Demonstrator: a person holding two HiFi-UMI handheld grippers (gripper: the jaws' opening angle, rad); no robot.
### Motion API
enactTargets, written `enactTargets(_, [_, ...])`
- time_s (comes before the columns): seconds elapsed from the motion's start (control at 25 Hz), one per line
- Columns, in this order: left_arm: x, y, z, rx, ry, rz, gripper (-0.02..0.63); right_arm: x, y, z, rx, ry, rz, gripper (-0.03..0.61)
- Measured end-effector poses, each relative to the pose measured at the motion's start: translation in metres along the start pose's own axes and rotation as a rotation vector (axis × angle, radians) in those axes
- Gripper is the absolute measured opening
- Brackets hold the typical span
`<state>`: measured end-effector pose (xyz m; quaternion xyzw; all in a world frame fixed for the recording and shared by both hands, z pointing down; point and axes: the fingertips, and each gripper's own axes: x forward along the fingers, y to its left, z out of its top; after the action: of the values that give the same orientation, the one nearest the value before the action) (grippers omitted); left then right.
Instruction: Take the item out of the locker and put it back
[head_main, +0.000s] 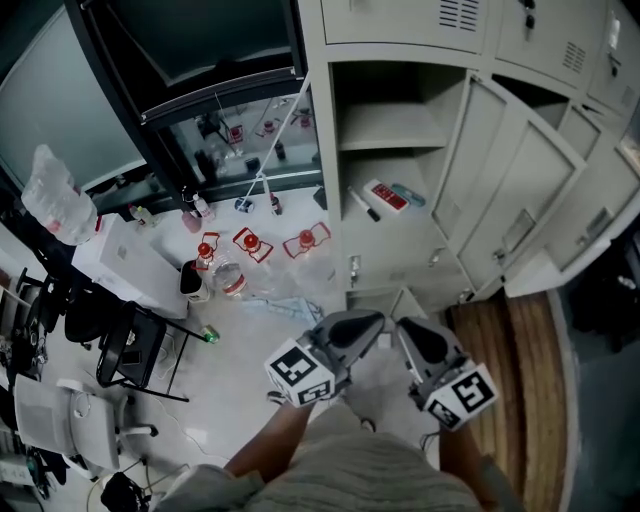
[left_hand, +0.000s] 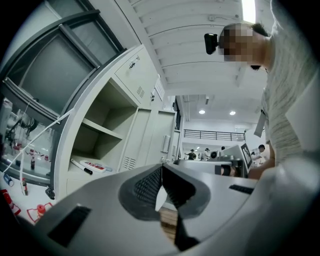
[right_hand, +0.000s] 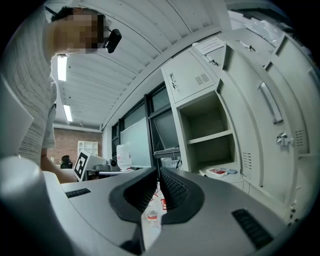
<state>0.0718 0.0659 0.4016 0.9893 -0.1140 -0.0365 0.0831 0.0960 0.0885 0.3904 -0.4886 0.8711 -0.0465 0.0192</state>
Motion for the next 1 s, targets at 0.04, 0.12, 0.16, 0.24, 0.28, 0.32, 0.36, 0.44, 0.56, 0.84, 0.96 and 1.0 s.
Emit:
enactTargets(0.04, [0.003,0.007,0.002,0.0,-0.003,0.001,0.005,0.005,-0.004,0.001,0.006,0.001,0.001,0.002])
enactTargets(0.12, [0.007,0.02,0.007,-0.01,-0.009,0.006,0.005,0.016,-0.014,0.0,0.012,0.011,0.002,0.002])
enactTargets(0.16, [0.01,0.027,0.009,-0.016,-0.011,0.007,0.005,0.021,-0.019,-0.001,0.014,0.018,-0.002,0.002])
enactTargets(0.24, [0.014,0.04,0.011,-0.024,-0.01,0.006,0.005,0.033,-0.03,0.0,0.019,0.021,-0.013,0.002])
enactTargets(0.28, [0.016,0.046,0.011,-0.028,-0.01,0.006,0.005,0.04,-0.035,0.002,0.021,0.02,-0.015,0.002])
enactTargets(0.32, [0.018,0.054,0.012,-0.032,-0.01,0.006,0.005,0.046,-0.04,0.002,0.021,0.021,-0.015,0.002])
enactTargets(0.36, [0.02,0.061,0.013,-0.036,-0.01,0.007,0.005,0.052,-0.044,0.002,0.02,0.026,-0.015,0.002])
enactTargets(0.44, [0.025,0.075,0.014,-0.038,-0.008,0.005,0.005,0.064,-0.051,0.002,0.018,0.036,-0.019,0.002])
enactTargets(0.56, [0.033,0.096,0.018,-0.019,-0.017,-0.008,0.005,0.082,-0.064,0.002,0.013,0.053,-0.022,0.002])
enactTargets(0.84, [0.043,0.138,0.025,-0.02,-0.019,-0.038,0.005,0.127,-0.088,-0.004,0.0,0.088,-0.046,0.002])
enactTargets(0.96, [0.041,0.157,0.024,-0.012,-0.016,-0.041,0.005,0.147,-0.089,-0.003,-0.009,0.108,-0.041,0.003])
enactTargets(1.0, [0.039,0.162,0.023,-0.009,-0.012,-0.044,0.005,0.153,-0.089,-0.003,-0.009,0.112,-0.041,0.006])
